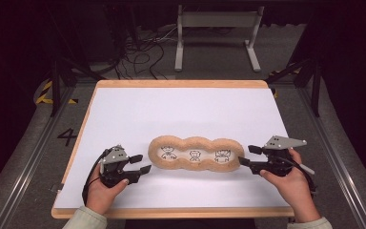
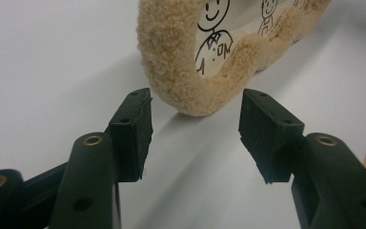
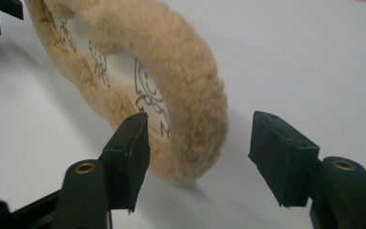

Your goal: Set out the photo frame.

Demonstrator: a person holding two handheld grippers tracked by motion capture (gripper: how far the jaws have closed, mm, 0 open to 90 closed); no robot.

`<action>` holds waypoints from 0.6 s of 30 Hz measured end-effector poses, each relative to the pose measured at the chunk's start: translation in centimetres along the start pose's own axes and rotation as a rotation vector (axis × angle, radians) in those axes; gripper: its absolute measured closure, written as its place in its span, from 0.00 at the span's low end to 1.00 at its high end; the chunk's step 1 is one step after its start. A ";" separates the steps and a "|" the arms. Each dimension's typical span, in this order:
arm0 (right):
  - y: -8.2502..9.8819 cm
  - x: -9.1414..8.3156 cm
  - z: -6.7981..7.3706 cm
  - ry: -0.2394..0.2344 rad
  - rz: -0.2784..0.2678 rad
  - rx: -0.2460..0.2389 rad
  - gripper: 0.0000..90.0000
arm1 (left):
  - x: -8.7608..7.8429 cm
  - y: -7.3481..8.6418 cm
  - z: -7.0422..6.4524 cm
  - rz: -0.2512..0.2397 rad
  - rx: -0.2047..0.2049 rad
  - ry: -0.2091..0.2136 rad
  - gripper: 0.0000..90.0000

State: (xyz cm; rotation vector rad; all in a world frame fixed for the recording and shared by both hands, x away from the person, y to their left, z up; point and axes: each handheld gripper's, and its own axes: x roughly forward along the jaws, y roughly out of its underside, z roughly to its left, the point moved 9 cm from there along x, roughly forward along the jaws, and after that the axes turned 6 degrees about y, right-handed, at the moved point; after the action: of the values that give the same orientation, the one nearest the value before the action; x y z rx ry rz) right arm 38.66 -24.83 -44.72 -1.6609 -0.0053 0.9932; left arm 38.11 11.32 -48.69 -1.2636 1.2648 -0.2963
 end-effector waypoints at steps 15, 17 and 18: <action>4.2 0.7 1.3 -0.027 0.110 0.057 1.00 | -0.1 0.3 0.0 0.006 0.003 0.006 0.58; 4.3 1.0 1.7 -0.043 0.109 0.048 1.00 | -0.1 0.3 -0.1 0.006 -0.002 0.005 0.58; 4.2 1.1 1.8 -0.048 0.113 0.040 1.00 | -0.1 0.3 -0.1 0.007 -0.002 0.004 0.58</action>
State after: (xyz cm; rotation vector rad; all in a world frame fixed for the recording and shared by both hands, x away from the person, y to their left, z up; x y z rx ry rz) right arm 36.27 -24.36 -48.80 -1.6144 0.0763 1.1114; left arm 37.84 11.49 -48.87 -1.2606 1.2729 -0.2925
